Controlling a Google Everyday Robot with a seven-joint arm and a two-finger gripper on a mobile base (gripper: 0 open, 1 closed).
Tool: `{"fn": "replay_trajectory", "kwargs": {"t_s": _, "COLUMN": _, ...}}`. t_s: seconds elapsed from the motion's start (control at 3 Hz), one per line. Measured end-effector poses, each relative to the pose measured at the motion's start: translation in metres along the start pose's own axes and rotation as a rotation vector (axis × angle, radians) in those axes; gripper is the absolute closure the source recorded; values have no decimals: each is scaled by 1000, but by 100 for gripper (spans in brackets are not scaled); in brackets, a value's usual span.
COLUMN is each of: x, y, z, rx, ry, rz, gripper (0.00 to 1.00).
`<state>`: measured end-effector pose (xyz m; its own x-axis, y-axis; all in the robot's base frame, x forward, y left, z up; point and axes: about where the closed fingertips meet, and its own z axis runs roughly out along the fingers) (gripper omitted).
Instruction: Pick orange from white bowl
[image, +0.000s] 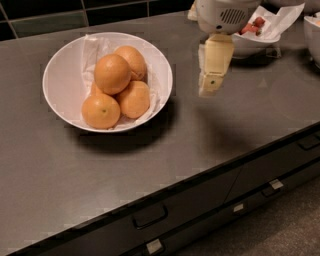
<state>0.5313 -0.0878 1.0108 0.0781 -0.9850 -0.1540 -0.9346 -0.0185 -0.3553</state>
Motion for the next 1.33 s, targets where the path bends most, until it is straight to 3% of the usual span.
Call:
{"fn": "replay_trajectory", "kwargs": {"t_s": 0.33, "x": -27, "y": -26, "z": 18, "rx": 2, "ry": -88, "rz": -101, "gripper": 0}}
{"fn": "replay_trajectory", "kwargs": {"t_s": 0.67, "x": -56, "y": -46, "z": 42, "rx": -4, "ry": -221, "rz": -189, "gripper": 0}}
{"fn": "replay_trajectory", "kwargs": {"t_s": 1.33, "x": -87, "y": -49, "z": 48, "rx": -17, "ry": -249, "rz": -262, "gripper": 0}}
